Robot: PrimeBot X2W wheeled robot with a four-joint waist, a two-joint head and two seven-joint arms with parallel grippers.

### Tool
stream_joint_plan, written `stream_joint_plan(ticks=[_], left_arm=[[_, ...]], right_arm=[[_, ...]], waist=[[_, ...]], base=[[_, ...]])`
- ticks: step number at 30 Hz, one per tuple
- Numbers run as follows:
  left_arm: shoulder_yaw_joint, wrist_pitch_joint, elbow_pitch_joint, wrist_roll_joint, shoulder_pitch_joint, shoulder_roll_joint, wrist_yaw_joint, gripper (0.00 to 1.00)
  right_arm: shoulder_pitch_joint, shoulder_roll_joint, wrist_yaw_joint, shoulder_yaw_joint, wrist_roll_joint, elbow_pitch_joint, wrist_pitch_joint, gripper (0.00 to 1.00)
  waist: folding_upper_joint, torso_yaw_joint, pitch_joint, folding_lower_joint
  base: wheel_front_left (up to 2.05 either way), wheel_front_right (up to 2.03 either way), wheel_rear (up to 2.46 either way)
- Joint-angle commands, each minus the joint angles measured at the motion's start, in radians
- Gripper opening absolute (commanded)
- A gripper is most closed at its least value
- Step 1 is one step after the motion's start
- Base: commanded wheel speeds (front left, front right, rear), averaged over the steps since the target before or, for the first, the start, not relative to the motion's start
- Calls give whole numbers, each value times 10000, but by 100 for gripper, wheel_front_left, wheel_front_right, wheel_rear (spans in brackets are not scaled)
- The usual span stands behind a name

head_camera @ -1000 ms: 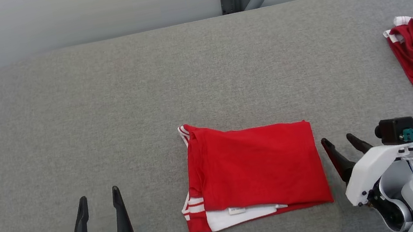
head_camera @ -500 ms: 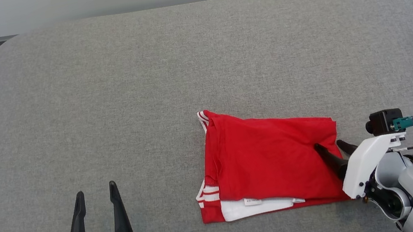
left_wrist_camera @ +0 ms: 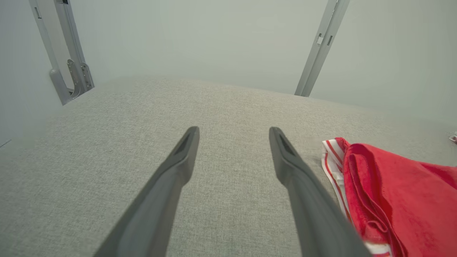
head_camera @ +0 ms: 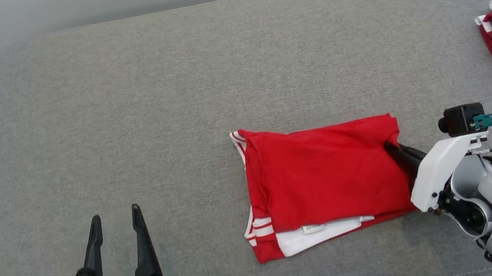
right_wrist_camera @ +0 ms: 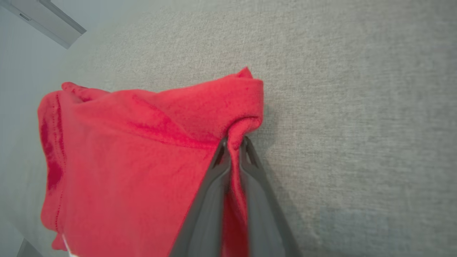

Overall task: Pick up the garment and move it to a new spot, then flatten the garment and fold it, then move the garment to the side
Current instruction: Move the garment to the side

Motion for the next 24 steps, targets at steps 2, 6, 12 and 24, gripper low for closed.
stream_joint_plan(ticks=[2, 6, 12, 24], left_arm=[[-60, -23, -56, 143, -216, -12, -63, 100], [-213, -21, -96, 206, -370, -22, -170, 100], [-231, -23, -102, 369, -646, -25, -210, 100], [-189, -23, 133, 694, -986, 89, -377, 100]], right_arm=[[-219, -278, -8, -27, 61, 36, -97, 0], [-507, -635, -7, -56, 65, 93, -130, 0], [-896, -940, -7, -192, 65, 108, -243, 0], [-1387, -1099, -7, -320, 45, 150, -392, 0]], waist=[[95, -626, 194, 0], [95, -1404, 370, 0], [95, -2798, 648, 0], [95, -4560, 853, 0]], base=[[0, 0, 0], [0, 0, 0], [0, 0, 0], [0, 0, 0]])
